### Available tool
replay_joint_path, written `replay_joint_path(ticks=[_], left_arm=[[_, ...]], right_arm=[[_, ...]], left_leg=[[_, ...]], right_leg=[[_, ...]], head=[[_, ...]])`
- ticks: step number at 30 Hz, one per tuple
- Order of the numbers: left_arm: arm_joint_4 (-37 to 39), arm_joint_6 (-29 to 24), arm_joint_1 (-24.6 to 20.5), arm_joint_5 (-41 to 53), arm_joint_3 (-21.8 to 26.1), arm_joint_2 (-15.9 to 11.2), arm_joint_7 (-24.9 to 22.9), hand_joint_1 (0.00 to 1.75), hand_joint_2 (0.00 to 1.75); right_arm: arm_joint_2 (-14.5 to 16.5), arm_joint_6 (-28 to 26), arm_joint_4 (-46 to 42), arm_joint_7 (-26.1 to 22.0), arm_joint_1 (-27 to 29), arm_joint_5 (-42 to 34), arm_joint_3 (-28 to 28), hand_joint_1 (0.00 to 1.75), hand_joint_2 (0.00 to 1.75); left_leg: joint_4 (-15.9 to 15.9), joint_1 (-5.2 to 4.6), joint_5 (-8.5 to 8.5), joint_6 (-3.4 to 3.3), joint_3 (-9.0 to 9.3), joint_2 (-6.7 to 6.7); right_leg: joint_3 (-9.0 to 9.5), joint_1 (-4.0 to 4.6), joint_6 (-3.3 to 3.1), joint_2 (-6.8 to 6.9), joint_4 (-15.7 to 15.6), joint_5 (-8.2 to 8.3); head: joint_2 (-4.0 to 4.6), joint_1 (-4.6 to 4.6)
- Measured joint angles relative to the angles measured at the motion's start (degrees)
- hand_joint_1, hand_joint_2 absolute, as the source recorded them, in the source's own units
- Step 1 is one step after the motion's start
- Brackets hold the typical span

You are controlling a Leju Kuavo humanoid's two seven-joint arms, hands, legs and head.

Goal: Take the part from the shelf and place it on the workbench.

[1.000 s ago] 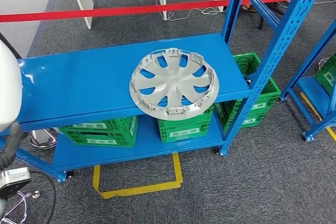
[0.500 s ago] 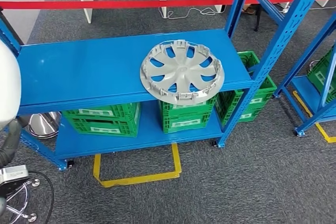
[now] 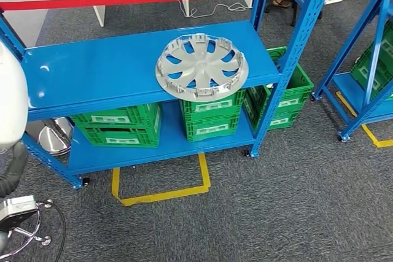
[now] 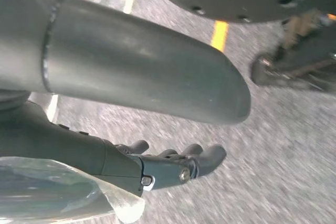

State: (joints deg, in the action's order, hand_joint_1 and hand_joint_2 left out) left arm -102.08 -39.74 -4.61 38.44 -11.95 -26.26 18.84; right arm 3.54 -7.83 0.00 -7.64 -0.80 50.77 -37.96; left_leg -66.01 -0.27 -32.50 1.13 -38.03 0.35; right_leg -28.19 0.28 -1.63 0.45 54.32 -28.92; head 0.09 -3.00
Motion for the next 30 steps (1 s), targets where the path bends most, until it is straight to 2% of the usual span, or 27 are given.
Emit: replay_joint_path(ticks=[1,2,3,4,5,6,7,8,9,11,12,13,15,16,17,18,19,20,21,22,23,24,25,26,27,28,30], left_arm=[[0.11,0.21,-0.30,-0.21,-0.28,0.01,-0.05,1.75,1.75],[0.27,0.55,-0.69,-0.39,-0.69,0.03,-0.08,1.75,1.75],[0.48,0.94,-1.18,-0.53,-1.24,0.08,-0.08,1.75,1.75],[0.72,1.36,-1.82,-0.60,-1.91,0.14,-0.05,1.75,1.75],[0.98,1.79,-2.60,-0.60,-2.75,0.26,-0.04,1.75,1.75],[1.26,2.13,-3.52,-0.58,-3.77,0.43,-0.07,1.75,1.75],[1.52,2.39,-4.46,-0.58,-4.90,0.64,-0.14,1.75,1.75],[1.80,2.61,-5.33,-0.60,-6.06,0.90,-0.23,1.75,1.75],[2.10,2.77,-6.04,-0.63,-7.17,1.17,-0.34,1.75,1.75],[2.70,2.96,-7.00,-0.69,-8.90,1.67,-0.52,1.75,1.75],[3.00,3.03,-7.39,-0.71,-9.57,1.89,-0.62,1.75,1.75],[3.24,3.05,-7.72,-0.74,-10.08,2.08,-0.70,1.75,1.75],[3.64,3.08,-8.11,-0.76,-10.85,2.34,-0.80,1.75,1.75],[3.80,3.08,-8.17,-0.76,-11.11,2.43,-0.80,1.75,1.75],[3.98,3.09,-8.19,-0.76,-11.36,2.51,-0.80,1.75,1.75],[4.15,3.09,-8.19,-0.79,-11.60,2.58,-0.80,1.75,1.75],[4.31,3.10,-8.21,-0.91,-11.82,2.64,-0.80,1.75,1.75],[4.48,3.12,-8.28,-1.09,-12.07,2.69,-0.83,1.75,1.75],[4.63,3.13,-8.42,-1.37,-12.32,2.76,-0.85,1.75,1.75],[4.79,3.13,-8.66,-1.73,-12.57,2.86,-0.87,1.75,1.75],[4.96,3.11,-9.02,-2.05,-12.88,3.01,-0.89,1.75,1.75],[5.16,3.09,-9.43,-2.36,-13.25,3.18,-0.87,1.75,1.75],[5.37,3.05,-9.81,-2.63,-13.66,3.35,-0.84,1.75,1.75],[5.59,3.02,-10.14,-2.82,-14.08,3.51,-0.81,1.75,1.75],[5.83,2.98,-10.40,-2.99,-14.47,3.62,-0.78,1.75,1.75],[6.05,2.95,-10.61,-3.20,-14.81,3.69,-0.77,1.75,1.75],[6.48,2.80,-11.13,-3.59,-15.37,3.72,-0.84,1.75,1.75]], right_arm=[[0.00,0.33,0.00,0.72,0.01,-0.17,-0.29,0.00,0.00],[0.01,0.70,0.00,1.53,0.03,-0.36,-0.62,0.00,0.00],[0.01,0.98,0.01,2.44,0.06,-0.55,-0.96,0.00,0.00],[0.03,1.18,0.01,3.43,0.11,-0.79,-1.29,0.00,0.00],[0.05,1.31,0.02,4.45,0.15,-1.03,-1.65,0.00,0.00],[0.07,1.34,0.02,5.37,0.21,-1.22,-2.00,0.00,0.00],[0.10,1.35,0.02,6.12,0.30,-1.37,-2.34,0.00,0.00],[0.14,1.36,0.03,6.70,0.41,-1.43,-2.65,0.00,0.00],[0.19,1.35,0.03,7.11,0.58,-1.44,-2.86,0.00,0.00],[0.30,1.33,0.07,7.51,1.14,-1.45,-3.04,0.00,0.00],[0.32,1.32,0.09,7.59,1.43,-1.46,-3.16,0.00,0.00],[0.33,1.32,0.11,7.66,1.68,-1.46,-3.30,0.00,0.00],[0.40,1.32,0.13,7.72,1.85,-1.46,-3.65,0.00,0.00],[0.45,1.33,0.13,7.75,1.85,-1.46,-3.78,0.00,0.00],[0.50,1.33,0.13,7.75,1.82,-1.46,-3.88,0.00,0.00],[0.52,1.33,0.13,7.79,1.81,-1.44,-3.93,0.00,0.00],[0.52,1.33,0.13,8.00,1.82,-1.39,-3.95,0.00,0.00],[0.52,1.31,0.13,8.45,1.81,-1.29,-3.96,0.00,0.00],[0.52,1.27,0.13,9.15,1.79,-1.15,-3.96,0.00,0.00],[0.52,1.21,0.12,10.07,1.76,-0.98,-3.96,0.00,0.00],[0.53,1.16,0.12,11.07,1.73,-0.83,-3.96,0.00,0.00],[0.54,1.10,0.11,11.98,1.73,-0.68,-3.96,0.00,0.00],[0.54,1.01,0.12,12.80,1.77,-0.52,-3.96,0.00,0.00],[0.59,0.87,0.14,13.39,1.83,-0.37,-3.96,0.00,0.00],[0.63,0.67,0.16,13.71,1.94,-0.21,-3.96,0.00,0.00],[0.68,0.42,0.18,13.70,2.05,-0.03,-3.96,0.00,0.00],[0.71,0.03,0.19,12.70,2.15,0.23,-3.96,0.00,0.00]], left_leg=[[-3.52,0.34,-1.71,0.41,-0.34,0.00],[-6.09,0.66,-1.97,0.77,-0.23,0.00],[-7.08,0.94,-0.89,1.10,0.51,0.00],[-6.05,1.21,0.96,1.40,2.05,0.00],[-3.19,1.49,2.43,1.66,4.41,-0.05],[0.65,1.59,2.67,1.82,7.15,-0.18],[4.34,1.61,2.10,1.61,9.50,-0.35],[7.06,1.51,1.20,1.22,11.04,-0.49],[8.46,1.27,0.52,0.63,11.65,-0.56],[8.92,1.09,1.27,-0.72,10.84,-0.32],[8.98,1.06,1.94,-1.36,10.19,-0.14],[9.07,1.09,2.71,-1.93,9.36,0.03],[9.06,1.00,4.25,-2.62,7.53,0.22],[9.02,0.90,5.04,-2.73,6.52,0.27],[8.97,0.79,5.82,-2.75,5.49,0.32],[8.92,0.71,6.59,-2.71,4.43,0.36],[8.87,0.64,7.32,-2.62,3.44,0.39],[8.83,0.60,8.03,-2.49,2.60,0.41],[8.77,0.53,8.67,-2.31,1.92,0.41],[8.62,0.44,9.25,-2.09,1.42,0.39],[8.49,0.37,9.87,-1.83,1.05,0.39],[8.43,0.33,10.49,-1.55,0.71,0.39],[8.45,0.33,11.14,-1.23,0.45,0.40],[8.49,0.41,11.48,-0.89,0.18,0.40],[8.23,0.50,10.86,-0.53,-0.10,0.36],[7.10,0.57,9.02,-0.19,-0.42,0.31],[1.52,0.73,2.86,0.31,-1.36,0.23]], right_leg=[[-0.94,-0.03,0.06,0.01,0.31,0.64],[-2.02,-0.09,0.18,0.01,0.76,1.23],[-3.25,-0.20,0.36,0.01,1.33,1.74],[-4.47,-0.35,0.62,0.01,1.97,2.15],[-5.58,-0.48,0.95,0.01,2.70,2.51],[-6.58,-0.54,1.33,-0.03,3.38,2.83],[-7.31,-0.54,1.73,-0.06,3.92,3.17],[-7.78,-0.51,2.13,-0.10,4.23,3.60],[-8.03,-0.52,2.53,-0.15,4.24,4.13],[-8.39,-0.71,3.29,-0.28,4.05,4.84],[-8.80,-0.83,3.62,-0.35,4.50,3.86],[-9.55,-0.90,3.88,-0.39,5.96,1.67],[-11.29,-0.95,4.21,-0.39,11.94,-4.70],[-11.98,-0.94,4.31,-0.39,15.63,-6.94],[-12.10,-0.94,4.36,-0.40,18.61,-7.62],[-11.53,-0.93,4.33,-0.40,20.20,-6.82],[-10.05,-0.91,4.22,-0.40,19.91,-5.06],[-7.59,-0.88,4.03,-0.40,17.69,-3.27],[-4.28,-0.80,3.76,-0.39,13.87,-2.40],[-0.70,-0.70,3.48,-0.37,9.00,-2.49],[2.11,-0.62,3.21,-0.37,4.79,-3.26],[3.83,-0.52,2.99,-0.38,1.86,-4.08],[4.33,-0.45,2.76,-0.41,0.39,-4.36],[3.94,-0.53,2.46,-0.39,0.26,-4.17],[3.38,-0.58,2.09,-0.35,0.31,-3.63],[2.77,-0.65,1.65,-0.27,0.31,-2.95],[1.53,-0.64,1.03,-0.12,0.38,-1.59]], head=[[0.00,0.04],[0.00,0.01],[0.00,0.04],[0.00,0.04],[0.00,0.04],[0.00,0.08],[0.00,0.04],[0.00,0.01],[0.00,-0.03],[0.00,-0.03],[0.00,-0.06],[0.00,-0.09],[0.00,-0.23],[0.00,-0.25],[0.00,-0.25],[0.00,-0.24],[0.00,-0.24],[0.00,-0.24],[0.00,-0.26],[0.00,-0.25],[0.00,-0.22],[0.00,-0.22],[0.00,-0.20],[0.00,-0.19],[0.00,-0.15],[0.00,-0.07],[0.00,0.09]])
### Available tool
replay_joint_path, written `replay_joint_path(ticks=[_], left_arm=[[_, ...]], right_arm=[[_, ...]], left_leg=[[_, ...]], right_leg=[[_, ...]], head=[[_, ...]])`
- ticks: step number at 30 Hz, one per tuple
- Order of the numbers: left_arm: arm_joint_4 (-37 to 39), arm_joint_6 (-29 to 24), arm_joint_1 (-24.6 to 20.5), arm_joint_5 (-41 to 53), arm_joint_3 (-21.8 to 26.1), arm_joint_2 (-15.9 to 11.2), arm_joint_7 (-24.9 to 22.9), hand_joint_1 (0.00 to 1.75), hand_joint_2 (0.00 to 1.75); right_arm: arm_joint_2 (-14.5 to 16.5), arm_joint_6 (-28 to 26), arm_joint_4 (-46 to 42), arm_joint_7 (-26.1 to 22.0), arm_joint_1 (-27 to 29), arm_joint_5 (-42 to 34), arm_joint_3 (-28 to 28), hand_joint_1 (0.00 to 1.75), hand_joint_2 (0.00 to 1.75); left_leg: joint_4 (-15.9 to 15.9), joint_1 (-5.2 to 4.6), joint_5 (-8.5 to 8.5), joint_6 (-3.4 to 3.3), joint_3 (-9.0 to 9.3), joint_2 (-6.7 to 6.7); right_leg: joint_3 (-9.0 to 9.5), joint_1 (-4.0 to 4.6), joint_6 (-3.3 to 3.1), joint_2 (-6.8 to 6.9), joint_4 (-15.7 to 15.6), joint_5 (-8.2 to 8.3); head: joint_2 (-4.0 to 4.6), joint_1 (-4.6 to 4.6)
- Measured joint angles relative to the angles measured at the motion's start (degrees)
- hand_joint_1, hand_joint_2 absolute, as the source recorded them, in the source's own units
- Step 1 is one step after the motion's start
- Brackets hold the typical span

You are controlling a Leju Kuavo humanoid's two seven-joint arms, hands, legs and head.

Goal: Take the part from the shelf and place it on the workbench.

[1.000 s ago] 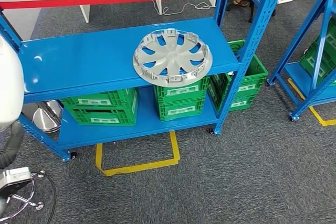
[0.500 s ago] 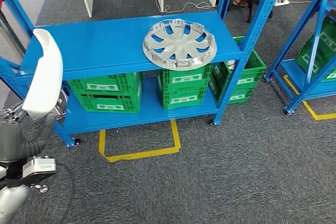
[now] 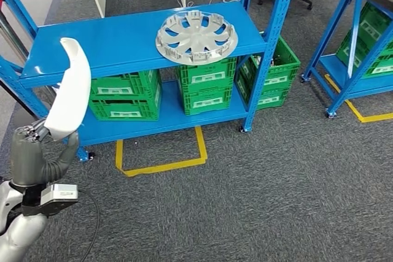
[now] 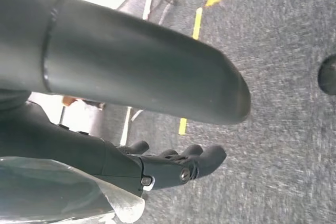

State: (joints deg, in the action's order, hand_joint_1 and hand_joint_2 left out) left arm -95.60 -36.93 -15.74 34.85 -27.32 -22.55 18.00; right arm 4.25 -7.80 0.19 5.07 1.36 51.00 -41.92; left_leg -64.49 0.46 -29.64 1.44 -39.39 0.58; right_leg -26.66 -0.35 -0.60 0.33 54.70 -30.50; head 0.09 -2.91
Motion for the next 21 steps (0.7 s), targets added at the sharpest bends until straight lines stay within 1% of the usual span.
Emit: replay_joint_path(ticks=[1,2,3,4,5,6,7,8,9,10,11,12,13,14,15,16,17,18,19,20,21], left_arm=[[0.20,-0.13,-0.23,-0.27,-0.19,0.00,-0.04,1.75,1.75],[0.38,-0.29,-0.41,-0.50,-0.30,-0.01,-0.08,1.75,1.75],[0.53,-0.46,-0.49,-0.74,-0.32,-0.05,-0.10,1.75,1.75],[0.64,-0.61,-0.52,-0.98,-0.27,-0.15,-0.11,1.75,1.75],[0.72,-0.74,-0.50,-1.13,-0.15,-0.33,-0.14,1.75,1.75],[0.75,-0.85,-0.45,-1.23,0.05,-0.56,-0.16,1.75,1.75],[0.76,-0.97,-0.34,-1.29,0.35,-0.84,-0.18,1.75,1.75],[0.76,-1.13,-0.15,-1.30,0.70,-1.11,-0.19,1.75,1.75],[0.76,-1.31,0.10,-1.30,1.09,-1.38,-0.19,1.75,1.75],[0.76,-1.45,0.43,-1.29,1.47,-1.65,-0.19,1.75,1.75],[0.76,-1.55,0.82,-1.29,1.85,-1.88,-0.19,1.75,1.75],[0.76,-1.58,1.18,-1.28,2.20,-2.09,-0.19,1.75,1.75],[0.76,-1.56,1.52,-1.32,2.55,-2.24,-0.19,1.75,1.75],[0.76,-1.49,1.82,-1.46,2.89,-2.34,-0.19,1.75,1.75],[0.77,-1.35,2.06,-1.64,3.21,-2.44,-0.19,1.75,1.75],[0.78,-1.11,2.28,-1.94,3.52,-2.51,-0.15,1.75,1.75],[0.79,-0.79,2.49,-2.31,3.83,-2.58,-0.09,1.75,1.75],[0.82,-0.44,2.66,-2.66,4.10,-2.63,-0.01,1.75,1.75],[0.86,-0.04,2.78,-3.09,4.36,-2.66,0.11,1.75,1.75],[0.91,0.30,2.86,-3.53,4.57,-2.67,0.25,1.75,1.75],[0.96,0.61,2.87,-3.91,4.76,-2.68,0.40,1.75,1.75]], right_arm=[[-0.01,-0.12,-0.01,-0.85,-0.03,0.09,0.00,0.00,0.00],[-0.01,-0.21,-0.01,-1.75,-0.10,0.13,0.00,0.00,0.00],[-0.01,-0.39,-0.01,-2.71,-0.17,0.13,0.00,0.00,0.00],[-0.01,-0.74,-0.01,-3.79,-0.20,0.11,0.00,0.00,0.00],[-0.01,-1.18,-0.01,-4.87,-0.21,0.09,0.00,0.00,0.00],[-0.01,-1.63,-0.01,-5.89,-0.21,0.10,0.00,0.00,0.00],[-0.01,-2.03,-0.01,-6.75,-0.23,0.14,0.00,0.00,0.00],[-0.01,-2.29,-0.01,-7.34,-0.26,0.20,0.00,0.00,0.00],[-0.01,-2.49,-0.01,-7.67,-0.26,0.24,0.00,0.00,0.00],[-0.01,-2.64,-0.01,-7.86,-0.23,0.26,0.00,0.00,0.00],[0.00,-2.72,0.00,-7.94,-0.14,0.29,0.00,0.00,0.00],[0.01,-2.74,0.01,-7.94,-0.01,0.33,0.00,0.00,0.00],[0.04,-2.67,0.02,-7.89,0.11,0.38,0.00,0.00,0.00],[0.09,-2.54,0.03,-7.79,0.21,0.44,0.00,0.00,0.00],[0.15,-2.37,0.03,-7.71,0.25,0.49,0.00,0.00,0.00],[0.23,-2.19,0.03,-7.66,0.22,0.53,0.00,0.00,0.00],[0.34,-2.03,0.03,-7.68,0.19,0.55,0.00,0.00,0.00],[0.46,-1.94,0.03,-7.74,0.16,0.56,0.00,0.00,0.00],[0.58,-1.90,0.03,-7.88,0.14,0.56,0.00,0.00,0.00],[0.68,-1.88,0.03,-8.11,0.13,0.56,0.00,0.00,0.00],[0.73,-1.88,0.03,-8.42,0.10,0.56,-0.01,0.00,0.00]], left_leg=[[-3.74,0.05,-2.58,0.15,-0.40,-0.01],[-6.98,0.09,-3.72,0.27,-0.55,-0.02],[-8.91,0.11,-3.36,0.33,-0.17,-0.03],[-8.98,0.11,-1.97,0.32,0.96,-0.03],[-7.08,0.12,-0.27,0.23,2.92,-0.04],[-3.71,0.11,0.64,0.07,5.42,-0.06],[0.22,0.05,0.74,-0.17,7.98,-0.10],[3.44,-0.05,0.27,-0.45,9.88,-0.14],[5.45,-0.18,-0.38,-0.72,10.86,-0.17],[6.33,-0.32,-0.57,-1.01,11.04,-0.19],[6.59,-0.25,-0.31,-1.43,10.59,-0.14],[6.75,-0.18,0.19,-1.85,10.02,-0.04],[6.90,-0.06,0.78,-2.36,9.36,0.06],[7.04,0.06,1.45,-2.78,8.63,0.15],[7.03,0.00,2.06,-3.00,7.90,0.20],[7.01,-0.03,2.66,-3.14,7.12,0.22],[6.98,-0.09,3.34,-3.14,6.25,0.23],[6.95,-0.16,4.06,-3.12,5.34,0.24],[6.92,-0.22,4.78,-3.06,4.39,0.24],[6.88,-0.28,5.50,-2.97,3.49,0.24],[6.83,-0.33,6.18,-2.85,2.72,0.22]], right_leg=[[-0.68,0.07,-0.15,0.04,0.15,0.65],[-1.50,0.13,-0.19,0.05,0.41,1.30],[-2.46,0.17,-0.17,0.06,0.80,1.90],[-3.65,0.19,-0.12,0.06,1.31,2.41],[-4.80,0.19,-0.02,0.06,1.92,2.83],[-5.82,0.19,0.13,0.05,2.52,3.14],[-6.65,0.26,0.33,0.01,3.10,3.43],[-7.30,0.32,0.59,-0.03,3.50,3.78],[-7.80,0.36,0.87,-0.06,3.72,4.20],[-8.23,0.37,1.22,-0.08,3.83,4.69],[-8.65,0.34,1.56,-0.09,3.86,5.06],[-9.16,0.30,1.91,-0.14,4.15,4.67],[-9.79,0.27,2.26,-0.19,5.07,3.29],[-10.50,0.23,2.53,-0.24,6.92,0.94],[-11.24,0.17,2.75,-0.27,9.72,-2.03],[-11.90,0.14,2.90,-0.26,13.03,-4.66],[-12.28,0.13,2.99,-0.26,16.32,-6.20],[-12.17,0.14,3.01,-0.26,18.58,-6.29],[-11.35,0.15,2.95,-0.26,19.29,-5.05],[-9.76,0.18,2.79,-0.26,18.36,-3.11],[-7.20,0.24,2.52,-0.28,15.36,-1.37]], head=[[0.00,0.03],[0.00,0.04],[0.00,0.05],[0.00,0.05],[0.00,0.05],[0.00,0.06],[0.00,0.03],[0.00,0.00],[0.00,0.01],[0.00,0.00],[0.00,0.01],[0.00,0.01],[0.00,-0.12],[0.00,-0.25],[0.00,-0.36],[0.00,-0.46],[0.00,-0.47],[0.00,-0.46],[0.00,-0.46],[0.00,-0.47],[0.00,-0.46]])
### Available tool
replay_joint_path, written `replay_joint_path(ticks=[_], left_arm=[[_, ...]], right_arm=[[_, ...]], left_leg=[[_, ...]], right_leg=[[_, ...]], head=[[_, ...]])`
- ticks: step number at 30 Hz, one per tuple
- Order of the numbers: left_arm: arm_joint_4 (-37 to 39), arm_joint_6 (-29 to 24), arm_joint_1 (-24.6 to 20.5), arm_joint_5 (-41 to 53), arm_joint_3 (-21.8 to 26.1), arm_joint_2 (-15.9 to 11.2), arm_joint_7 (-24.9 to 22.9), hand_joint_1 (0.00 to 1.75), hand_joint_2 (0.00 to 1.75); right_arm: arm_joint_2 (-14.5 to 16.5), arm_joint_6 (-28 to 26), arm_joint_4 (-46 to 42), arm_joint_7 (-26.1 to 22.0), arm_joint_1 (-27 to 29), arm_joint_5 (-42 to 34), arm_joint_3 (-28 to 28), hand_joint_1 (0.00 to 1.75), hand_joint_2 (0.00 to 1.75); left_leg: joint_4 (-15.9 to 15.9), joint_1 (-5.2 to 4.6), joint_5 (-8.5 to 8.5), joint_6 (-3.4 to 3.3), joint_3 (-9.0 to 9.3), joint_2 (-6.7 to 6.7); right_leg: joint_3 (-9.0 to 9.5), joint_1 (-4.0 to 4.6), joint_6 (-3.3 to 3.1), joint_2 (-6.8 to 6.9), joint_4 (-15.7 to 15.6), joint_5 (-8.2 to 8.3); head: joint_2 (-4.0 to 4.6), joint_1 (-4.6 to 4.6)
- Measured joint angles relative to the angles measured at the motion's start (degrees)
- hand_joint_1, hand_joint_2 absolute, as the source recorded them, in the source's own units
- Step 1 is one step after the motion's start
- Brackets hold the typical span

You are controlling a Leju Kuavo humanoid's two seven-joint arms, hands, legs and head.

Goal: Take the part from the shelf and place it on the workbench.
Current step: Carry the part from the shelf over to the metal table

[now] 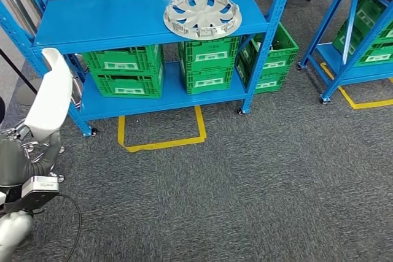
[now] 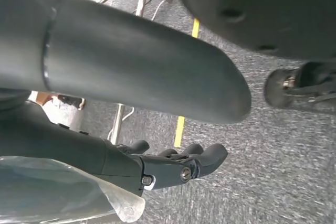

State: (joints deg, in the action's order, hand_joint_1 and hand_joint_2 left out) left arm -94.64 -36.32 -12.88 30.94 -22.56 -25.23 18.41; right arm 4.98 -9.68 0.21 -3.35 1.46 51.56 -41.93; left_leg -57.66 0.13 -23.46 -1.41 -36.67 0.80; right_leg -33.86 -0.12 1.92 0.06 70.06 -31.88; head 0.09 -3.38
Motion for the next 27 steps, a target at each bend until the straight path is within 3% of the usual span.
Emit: replay_joint_path(ticks=[1,3,5,7,8,11,12,13,14,16,18,19,21,23,25,27], left_arm=[[0.04,0.31,-0.02,-0.39,0.19,-0.02,0.20,1.75,1.75],[0.07,0.67,-0.12,-0.83,0.57,-0.04,0.54,1.75,1.75],[0.08,0.83,-0.31,-0.98,0.76,-0.04,0.68,1.75,1.75],[0.13,1.04,-0.46,-1.16,0.79,-0.05,0.72,1.75,1.75],[0.15,1.23,-0.55,-1.35,0.80,-0.07,0.78,1.75,1.75],[0.21,1.73,-0.84,-2.13,0.65,0.01,1.29,1.75,1.75],[0.25,1.79,-0.90,-2.34,0.55,0.05,1.49,1.75,1.75],[0.28,1.79,-1.01,-2.47,0.41,0.07,1.64,1.75,1.75],[0.31,1.79,-1.17,-2.58,0.26,0.08,1.73,1.75,1.75],[0.33,1.81,-1.71,-2.69,-0.07,0.05,1.82,1.75,1.75],[0.33,1.91,-2.37,-2.75,-0.30,0.00,1.90,1.75,1.75],[0.33,1.95,-2.66,-2.79,-0.38,-0.03,1.94,1.75,1.75],[0.33,2.06,-3.11,-2.91,-0.55,-0.06,2.02,1.75,1.75],[0.33,2.13,-3.43,-3.01,-0.73,-0.05,2.09,1.75,1.75],[0.33,2.13,-3.63,-3.06,-0.89,-0.01,2.16,1.75,1.75],[0.33,2.12,-3.71,-3.10,-1.11,0.05,2.21,1.75,1.75]], right_arm=[[0.02,0.01,-0.01,-0.38,-0.07,0.01,-0.01,0.00,0.00],[0.05,0.02,-0.02,-1.09,-0.23,0.01,-0.02,0.00,0.00],[0.15,0.03,-0.01,-1.47,-0.15,0.01,-0.02,0.00,0.00],[0.30,0.02,0.01,-1.68,0.00,0.02,-0.03,0.00,0.00],[0.36,0.02,0.01,-1.86,0.03,0.04,-0.05,0.00,0.00],[0.42,0.14,-0.02,-2.39,0.01,0.14,-0.20,0.00,0.00],[0.43,0.20,-0.02,-2.47,0.01,0.19,-0.25,0.00,0.00],[0.44,0.26,-0.02,-2.51,0.01,0.26,-0.29,0.00,0.00],[0.44,0.32,-0.02,-2.53,0.00,0.31,-0.31,0.00,0.00],[0.46,0.48,-0.02,-2.54,0.00,0.37,-0.34,0.00,0.00],[0.49,0.61,-0.02,-2.65,-0.08,0.37,-0.37,0.00,0.00],[0.50,0.67,-0.01,-2.73,-0.12,0.37,-0.38,0.00,0.00],[0.52,0.76,0.00,-2.84,-0.12,0.37,-0.39,0.00,0.00],[0.55,0.82,0.00,-2.91,-0.10,0.38,-0.40,0.00,0.00],[0.55,0.84,-0.01,-2.95,-0.13,0.39,-0.42,0.00,0.00],[0.55,0.86,-0.02,-2.97,-0.12,0.39,-0.43,0.00,0.00]], left_leg=[[-0.04,-0.06,0.62,0.19,-0.64,-0.02],[-0.03,-0.09,1.87,0.68,-1.40,0.01],[0.44,0.06,3.20,1.27,-1.60,0.07],[0.72,0.19,3.14,1.95,-2.01,-0.12],[-0.21,0.23,1.64,2.30,-2.45,-0.26],[-9.67,0.44,-5.97,2.92,-4.36,-0.45],[-13.07,0.46,-6.94,3.03,-4.74,-0.44],[-14.96,0.47,-6.61,3.07,-4.50,-0.44],[-14.86,0.46,-5.42,3.02,-3.45,-0.45],[-8.90,0.42,-3.18,2.63,1.18,-0.47],[-2.26,0.19,-3.28,2.13,5.39,-0.51],[-0.68,0.03,-3.76,1.94,6.23,-0.52],[0.49,0.02,-3.92,1.55,6.43,-0.47],[1.50,0.31,-3.65,0.81,6.34,-0.31],[1.87,0.41,-3.13,0.13,5.83,-0.19],[1.76,0.32,-2.67,-0.08,5.14,-0.17]], right_leg=[[3.10,0.13,-0.31,0.00,-4.26,0.51],[8.45,0.42,-0.87,-0.02,-12.66,-0.67],[9.63,0.70,-1.20,-0.06,-15.67,-1.13],[8.79,0.52,-1.90,0.06,-15.82,0.25],[8.35,0.37,-2.38,0.16,-16.02,0.93],[6.67,0.26,-3.14,0.27,-15.91,2.46],[6.01,0.27,-3.14,0.28,-15.72,2.86],[5.33,0.28,-3.13,0.29,-15.44,3.21],[4.66,0.27,-3.08,0.29,-15.09,3.48],[3.60,0.29,-2.93,0.28,-14.37,3.80],[2.94,0.41,-2.51,0.24,-13.81,4.07],[2.68,0.43,-2.18,0.23,-13.68,4.28],[2.16,0.45,-1.42,0.20,-13.49,4.61],[0.99,0.49,-0.80,0.10,-11.95,3.30],[-1.69,0.34,-0.25,0.01,-6.13,-0.35],[-4.55,0.10,0.13,0.01,1.15,-3.54]], head=[[0.00,-0.02],[0.00,0.04],[0.00,0.04],[0.00,0.11],[0.00,0.22],[0.00,0.47],[0.00,0.49],[0.00,0.49],[0.00,0.49],[0.00,0.48],[0.00,0.44],[0.00,0.44],[0.00,0.44],[0.00,0.32],[0.00,0.17],[0.00,0.13]])
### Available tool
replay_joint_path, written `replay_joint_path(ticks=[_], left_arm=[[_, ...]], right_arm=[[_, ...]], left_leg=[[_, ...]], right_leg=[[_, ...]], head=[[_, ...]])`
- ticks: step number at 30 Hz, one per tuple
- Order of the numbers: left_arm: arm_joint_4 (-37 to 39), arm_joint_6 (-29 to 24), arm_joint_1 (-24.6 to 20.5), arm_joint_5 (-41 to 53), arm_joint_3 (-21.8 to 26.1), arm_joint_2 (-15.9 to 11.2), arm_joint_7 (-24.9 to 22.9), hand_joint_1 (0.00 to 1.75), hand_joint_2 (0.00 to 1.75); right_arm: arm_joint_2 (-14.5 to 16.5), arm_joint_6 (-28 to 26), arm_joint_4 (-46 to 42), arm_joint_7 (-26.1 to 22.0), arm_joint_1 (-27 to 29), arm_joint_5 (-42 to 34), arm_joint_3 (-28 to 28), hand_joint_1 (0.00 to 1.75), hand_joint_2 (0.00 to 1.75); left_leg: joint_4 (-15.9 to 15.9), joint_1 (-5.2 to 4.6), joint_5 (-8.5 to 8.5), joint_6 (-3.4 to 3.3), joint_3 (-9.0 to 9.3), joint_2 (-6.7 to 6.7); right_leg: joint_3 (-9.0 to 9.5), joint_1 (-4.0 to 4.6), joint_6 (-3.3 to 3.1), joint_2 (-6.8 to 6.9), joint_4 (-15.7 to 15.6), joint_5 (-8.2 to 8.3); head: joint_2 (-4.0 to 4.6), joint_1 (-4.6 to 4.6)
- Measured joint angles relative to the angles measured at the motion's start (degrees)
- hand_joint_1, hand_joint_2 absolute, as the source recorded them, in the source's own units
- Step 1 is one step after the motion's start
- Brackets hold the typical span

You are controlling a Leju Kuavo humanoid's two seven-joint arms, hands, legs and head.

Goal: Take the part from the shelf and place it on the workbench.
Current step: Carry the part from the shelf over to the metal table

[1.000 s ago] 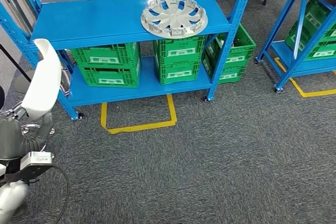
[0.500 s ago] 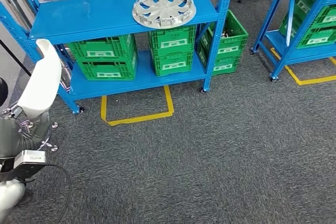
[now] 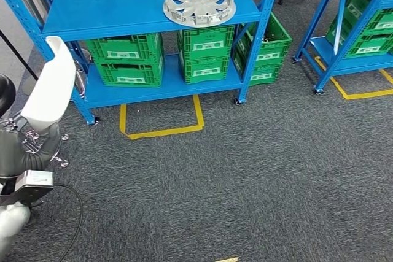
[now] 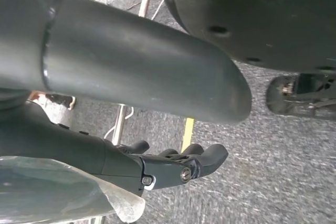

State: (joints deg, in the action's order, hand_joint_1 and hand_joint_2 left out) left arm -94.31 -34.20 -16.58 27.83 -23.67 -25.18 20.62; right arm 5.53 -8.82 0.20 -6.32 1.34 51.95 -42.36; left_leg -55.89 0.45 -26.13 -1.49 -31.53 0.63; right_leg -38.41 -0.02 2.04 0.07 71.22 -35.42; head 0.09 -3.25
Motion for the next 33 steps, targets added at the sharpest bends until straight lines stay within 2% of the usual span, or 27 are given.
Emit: replay_joint_path(ticks=[1,2,3,4,6,7,10,11,12,14,15,16,17,18,20,21,22,24,25,26,27,29,30,31,32,33], left_arm=[[0.00,-0.01,0.00,-0.01,-0.15,0.03,0.02,1.75,1.75],[0.00,-0.01,-0.02,-0.01,-0.29,0.07,0.03,1.75,1.75],[0.00,-0.02,-0.04,-0.01,-0.41,0.09,0.03,1.75,1.75],[0.00,-0.03,-0.11,-0.01,-0.49,0.10,0.04,1.75,1.75],[0.00,-0.08,-0.45,0.05,-0.56,0.10,0.05,1.75,1.75],[0.00,-0.09,-0.73,0.13,-0.61,0.10,0.05,1.75,1.75],[0.00,0.26,-1.62,0.27,-0.88,0.10,-0.13,1.75,1.75],[0.00,0.49,-1.95,0.27,-0.97,0.10,-0.27,1.75,1.75],[0.00,0.68,-2.29,0.28,-1.07,0.10,-0.41,1.75,1.75],[0.01,0.85,-2.74,0.30,-1.27,0.11,-0.55,1.75,1.75],[0.02,0.85,-2.82,0.32,-1.42,0.13,-0.59,1.75,1.75],[0.03,0.84,-2.85,0.33,-1.59,0.14,-0.62,1.75,1.75],[0.05,0.83,-2.92,0.34,-1.78,0.14,-0.65,1.75,1.75],[0.06,0.82,-3.04,0.35,-1.91,0.15,-0.66,1.75,1.75],[0.07,0.80,-3.45,0.36,-2.04,0.14,-0.66,1.75,1.75],[0.07,0.79,-3.67,0.36,-2.04,0.14,-0.66,1.75,1.75],[0.07,0.79,-3.84,0.37,-2.05,0.13,-0.66,1.75,1.75],[0.08,0.78,-3.99,0.38,-2.09,0.12,-0.67,1.75,1.75],[0.08,0.78,-4.05,0.38,-2.12,0.12,-0.68,1.75,1.75],[0.09,0.78,-4.14,0.38,-2.16,0.13,-0.68,1.75,1.75],[0.09,0.79,-4.25,0.38,-2.21,0.15,-0.68,1.75,1.75],[0.09,0.80,-4.39,0.38,-2.34,0.20,-0.68,1.75,1.75],[0.10,0.80,-4.40,0.38,-2.40,0.22,-0.68,1.75,1.75],[0.11,0.80,-4.39,0.38,-2.45,0.25,-0.68,1.75,1.75],[0.13,0.80,-4.37,0.38,-2.49,0.28,-0.68,1.75,1.75],[0.14,0.80,-4.36,0.38,-2.51,0.32,-0.68,1.75,1.75]], right_arm=[[0.00,0.01,0.00,0.00,0.02,0.00,0.00,0.00,0.00],[0.00,0.01,0.00,-0.01,0.04,0.00,0.00,0.00,0.00],[0.00,0.01,0.00,-0.05,0.04,0.00,0.00,0.00,0.00],[0.00,-0.01,0.00,-0.15,0.02,0.00,0.00,0.00,0.00],[0.00,-0.05,0.00,-0.40,-0.08,0.02,0.00,0.00,0.00],[0.00,-0.07,0.00,-0.49,-0.12,0.05,0.00,0.00,0.00],[-0.01,-0.02,0.01,-0.55,-0.01,0.19,-0.01,0.00,0.00],[-0.01,0.02,0.01,-0.55,0.01,0.23,-0.02,0.00,0.00],[-0.02,0.05,0.01,-0.55,-0.02,0.26,-0.03,0.00,0.00],[-0.02,0.11,0.00,-0.56,-0.12,0.30,-0.07,0.00,0.00],[-0.02,0.12,0.00,-0.57,-0.14,0.32,-0.09,0.00,0.00],[-0.02,0.12,0.00,-0.59,-0.15,0.37,-0.14,0.00,0.00],[-0.02,0.12,0.00,-0.61,-0.14,0.42,-0.20,0.00,0.00],[-0.02,0.12,0.00,-0.62,-0.15,0.46,-0.27,0.00,0.00],[-0.02,0.13,-0.01,-0.66,-0.20,0.52,-0.38,0.00,0.00],[-0.02,0.13,-0.01,-0.69,-0.23,0.54,-0.40,0.00,0.00],[-0.02,0.14,-0.02,-0.72,-0.24,0.56,-0.43,0.00,0.00],[-0.02,0.15,-0.01,-0.76,-0.20,0.58,-0.51,0.00,0.00],[-0.02,0.16,-0.01,-0.76,-0.15,0.59,-0.60,0.00,0.00],[-0.02,0.16,-0.01,-0.76,-0.12,0.59,-0.70,0.00,0.00],[-0.02,0.16,-0.01,-0.76,-0.11,0.59,-0.81,0.00,0.00],[-0.02,0.17,-0.01,-0.76,-0.15,0.59,-0.93,0.00,0.00],[-0.02,0.17,-0.01,-0.76,-0.18,0.59,-0.95,0.00,0.00],[-0.02,0.18,-0.01,-0.76,-0.20,0.59,-0.96,0.00,0.00],[-0.02,0.18,-0.01,-0.76,-0.20,0.60,-0.96,0.00,0.00],[-0.02,0.18,-0.02,-0.76,-0.20,0.60,-0.96,0.00,0.00]], left_leg=[[-0.08,-0.03,0.19,0.02,-0.26,0.00],[-0.19,-0.04,0.33,0.07,-0.47,0.00],[-0.33,-0.04,0.42,0.14,-0.61,0.00],[-0.50,-0.04,0.48,0.23,-0.72,-0.01],[-0.94,-0.24,0.62,0.64,-1.10,-0.03],[-1.11,-0.32,0.77,0.96,-1.36,-0.04],[-1.39,-0.33,1.06,2.05,-2.04,-0.10],[-2.18,-0.29,0.23,2.38,-2.37,-0.13],[-4.12,-0.23,-1.42,2.66,-3.06,-0.17],[-11.19,-0.07,-6.04,3.10,-5.35,-0.19],[-14.80,-0.01,-7.82,3.25,-6.43,-0.19],[-17.00,0.03,-8.63,3.33,-6.84,-0.19],[-17.02,0.07,-8.34,3.35,-6.30,-0.19],[-14.70,0.09,-7.07,3.29,-4.66,-0.19],[-7.05,0.08,-4.30,2.96,-0.12,-0.21],[-4.09,0.01,-3.48,2.70,1.41,-0.26],[-2.58,-0.10,-3.21,2.40,2.01,-0.31],[-2.25,-0.33,-2.80,1.67,1.54,-0.37],[-2.17,-0.29,-2.38,1.25,1.23,-0.28],[-2.04,-0.21,-1.92,0.79,0.89,-0.18],[-1.88,-0.09,-1.39,0.32,0.44,-0.08],[-1.84,-0.04,-0.35,-0.23,-0.82,0.05],[-1.88,-0.06,0.19,-0.33,-1.58,0.07],[-1.94,-0.08,0.73,-0.30,-2.35,0.08],[-2.01,-0.09,1.25,-0.23,-3.11,0.08],[-2.09,-0.08,1.73,-0.12,-3.80,0.08]], right_leg=[[-0.42,-0.06,0.11,0.00,1.56,-0.23],[0.22,-0.10,0.14,0.01,0.95,0.56],[1.97,-0.12,0.07,0.01,-1.89,2.24],[4.34,-0.11,-0.11,0.01,-6.01,4.04],[8.14,-0.03,-0.63,-0.02,-12.94,6.00],[8.88,0.03,-0.90,-0.04,-14.42,6.11],[8.64,-0.07,-1.83,-0.04,-14.76,6.63],[8.46,-0.17,-2.22,0.01,-14.86,7.03],[8.23,-0.27,-2.61,0.08,-14.97,7.43],[7.58,-0.23,-3.06,0.14,-14.88,7.94],[7.18,-0.19,-3.13,0.15,-14.74,8.14],[6.73,-0.16,-3.12,0.14,-14.53,8.33],[6.25,-0.15,-3.07,0.12,-14.26,8.49],[5.78,-0.15,-2.98,0.10,-13.93,8.63],[4.96,-0.08,-2.67,0.06,-13.28,8.86],[4.59,0.01,-2.42,0.04,-13.00,9.02],[4.26,0.07,-2.10,0.04,-12.82,9.25],[3.72,0.08,-1.35,0.05,-12.72,9.87],[3.49,0.00,-0.97,0.00,-12.60,9.86],[3.03,-0.04,-0.63,-0.03,-12.09,9.14],[2.34,-0.08,-0.32,-0.08,-10.68,7.57],[0.18,-0.20,0.14,-0.10,-4.61,2.52],[-0.74,-0.24,0.31,-0.11,-0.95,0.42],[-1.18,-0.27,0.43,-0.11,1.76,-0.64],[-0.77,-0.27,0.49,-0.10,2.74,-0.43],[0.62,-0.27,0.48,-0.10,1.67,0.85]], head=[[0.00,0.01],[0.00,-0.01],[0.00,-0.01],[0.00,-0.01],[0.00,0.02],[0.00,0.03],[0.00,0.08],[0.00,0.13],[0.00,0.18],[0.00,0.26],[0.00,0.26],[0.00,0.26],[0.00,0.25],[0.00,0.25],[0.00,0.26],[0.00,0.25],[0.00,0.21],[0.00,0.18],[0.00,0.19],[0.00,0.16],[0.00,0.08],[0.00,-0.05],[0.00,-0.08],[0.00,-0.07],[0.00,-0.07],[0.00,-0.08]])
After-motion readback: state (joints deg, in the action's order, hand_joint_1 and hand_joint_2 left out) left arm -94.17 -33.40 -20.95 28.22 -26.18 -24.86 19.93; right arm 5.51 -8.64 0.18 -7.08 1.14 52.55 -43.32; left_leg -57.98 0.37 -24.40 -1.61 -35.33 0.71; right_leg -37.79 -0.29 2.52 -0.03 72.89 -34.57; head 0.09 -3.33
